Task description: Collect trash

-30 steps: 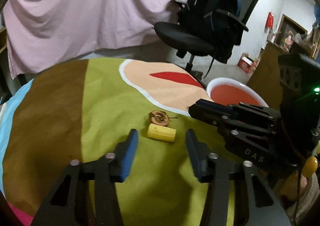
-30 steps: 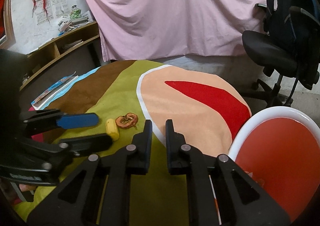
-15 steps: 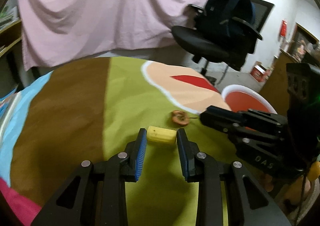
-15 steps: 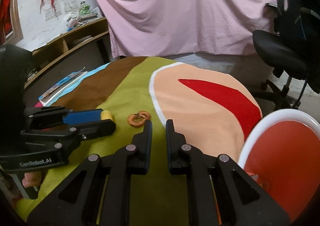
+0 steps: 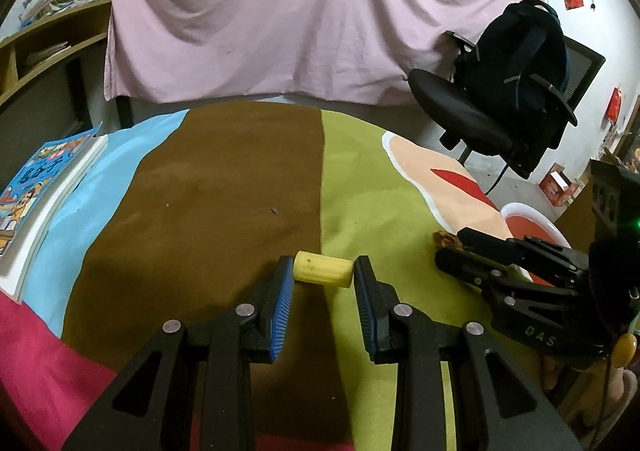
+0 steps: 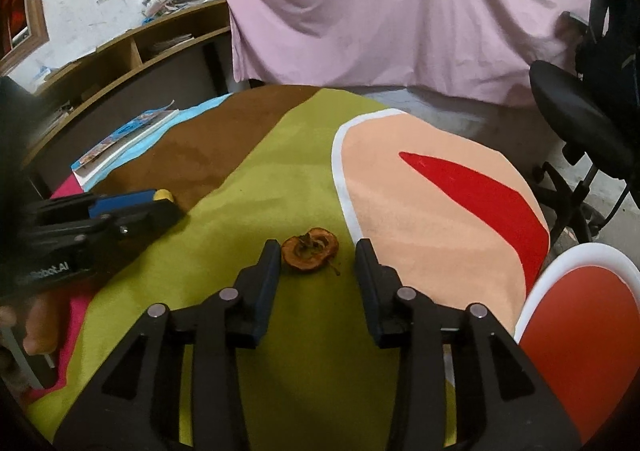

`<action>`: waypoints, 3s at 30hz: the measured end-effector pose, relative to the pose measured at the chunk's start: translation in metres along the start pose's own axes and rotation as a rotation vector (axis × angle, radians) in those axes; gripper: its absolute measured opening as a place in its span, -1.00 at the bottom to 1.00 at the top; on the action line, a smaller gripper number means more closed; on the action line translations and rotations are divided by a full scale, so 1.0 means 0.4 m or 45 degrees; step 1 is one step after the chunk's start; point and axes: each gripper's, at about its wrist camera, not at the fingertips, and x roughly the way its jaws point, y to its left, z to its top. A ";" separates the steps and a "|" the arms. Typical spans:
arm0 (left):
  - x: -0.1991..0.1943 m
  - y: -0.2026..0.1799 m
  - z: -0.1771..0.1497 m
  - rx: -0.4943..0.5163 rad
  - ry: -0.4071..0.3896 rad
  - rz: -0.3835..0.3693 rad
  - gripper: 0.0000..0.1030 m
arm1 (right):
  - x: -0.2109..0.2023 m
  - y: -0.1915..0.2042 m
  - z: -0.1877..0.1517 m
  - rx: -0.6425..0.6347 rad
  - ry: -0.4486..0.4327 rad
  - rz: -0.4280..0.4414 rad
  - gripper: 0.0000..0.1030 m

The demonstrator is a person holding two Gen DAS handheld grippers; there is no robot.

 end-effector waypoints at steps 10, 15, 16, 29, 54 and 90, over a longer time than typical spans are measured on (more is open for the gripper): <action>-0.042 -0.049 -0.004 0.052 -0.106 0.012 -0.49 | -0.072 -0.002 -0.027 0.018 -0.134 -0.037 0.09; -0.071 -0.094 -0.001 0.100 -0.169 0.017 -0.49 | -0.162 -0.012 -0.054 0.058 -0.307 -0.061 0.10; -0.076 -0.105 0.000 0.110 -0.178 0.013 -0.49 | -0.179 -0.015 -0.058 0.066 -0.336 -0.067 0.10; -0.154 -0.321 0.025 0.320 -0.392 -0.087 -0.49 | -0.422 -0.070 -0.112 0.153 -0.761 -0.241 0.10; -0.101 -0.667 -0.014 0.614 -0.401 -0.328 -0.49 | -0.606 -0.279 -0.259 0.451 -0.857 -0.439 0.11; -0.039 -0.643 -0.002 0.491 -0.250 -0.391 -0.26 | -0.585 -0.327 -0.276 0.596 -0.776 -0.475 0.29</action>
